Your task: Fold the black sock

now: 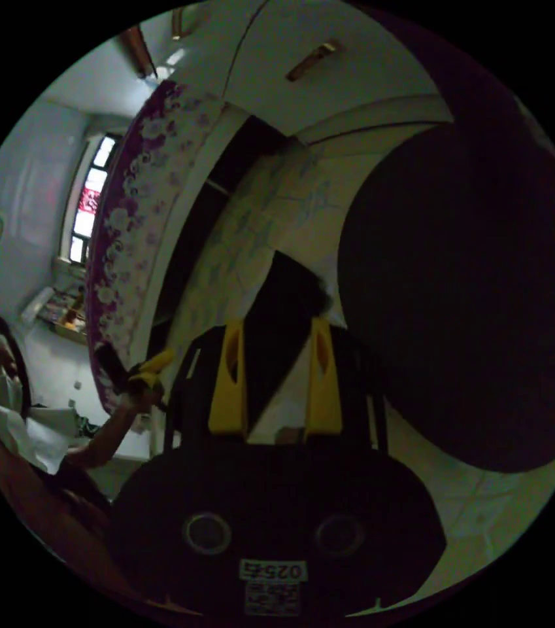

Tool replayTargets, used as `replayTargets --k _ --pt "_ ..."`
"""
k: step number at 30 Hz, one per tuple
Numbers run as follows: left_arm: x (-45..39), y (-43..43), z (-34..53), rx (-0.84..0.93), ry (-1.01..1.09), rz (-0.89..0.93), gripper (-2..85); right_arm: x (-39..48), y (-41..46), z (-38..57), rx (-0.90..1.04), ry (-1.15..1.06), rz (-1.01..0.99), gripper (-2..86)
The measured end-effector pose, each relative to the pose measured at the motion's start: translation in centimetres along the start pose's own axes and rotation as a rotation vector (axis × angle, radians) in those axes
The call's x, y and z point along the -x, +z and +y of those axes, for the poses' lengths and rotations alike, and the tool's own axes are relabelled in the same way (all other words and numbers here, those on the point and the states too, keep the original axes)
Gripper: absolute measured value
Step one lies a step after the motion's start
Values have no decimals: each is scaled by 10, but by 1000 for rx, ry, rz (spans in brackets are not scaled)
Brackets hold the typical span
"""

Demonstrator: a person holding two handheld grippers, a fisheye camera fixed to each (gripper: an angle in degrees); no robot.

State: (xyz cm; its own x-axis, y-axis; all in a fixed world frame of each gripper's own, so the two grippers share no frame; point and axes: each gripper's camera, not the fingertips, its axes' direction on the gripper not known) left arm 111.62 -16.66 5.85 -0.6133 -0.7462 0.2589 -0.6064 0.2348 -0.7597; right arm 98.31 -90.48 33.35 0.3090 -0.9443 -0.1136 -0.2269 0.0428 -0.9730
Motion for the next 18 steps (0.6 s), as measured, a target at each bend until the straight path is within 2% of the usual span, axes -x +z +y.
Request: replayTargets --k 2,4,6,8,11,13,15,18 --pt "25 21 -36 44 -1 39 124 -3 6 0 -34 14 -32 135" --pt "46 45 -70 86 -3 52 130 1 17 -4 -18 2 18 131" --pt "59 80 -105 178 12 12 138 6 25 -7 -20 -26 62 126" --pt "62 103 -122 275 -17 69 133 2 27 -7 -27 -9 25 118" --pt "52 126 -131 392 18 16 110 -5 30 -6 -35 20 10 94" --pt "43 125 -129 381 42 -59 106 -5 30 -2 -47 33 41 91" --pt "36 114 -125 384 25 -37 96 1 28 9 -74 64 75 106" --pt "28 96 -118 410 58 -71 55 18 33 15 -78 -14 135 96"
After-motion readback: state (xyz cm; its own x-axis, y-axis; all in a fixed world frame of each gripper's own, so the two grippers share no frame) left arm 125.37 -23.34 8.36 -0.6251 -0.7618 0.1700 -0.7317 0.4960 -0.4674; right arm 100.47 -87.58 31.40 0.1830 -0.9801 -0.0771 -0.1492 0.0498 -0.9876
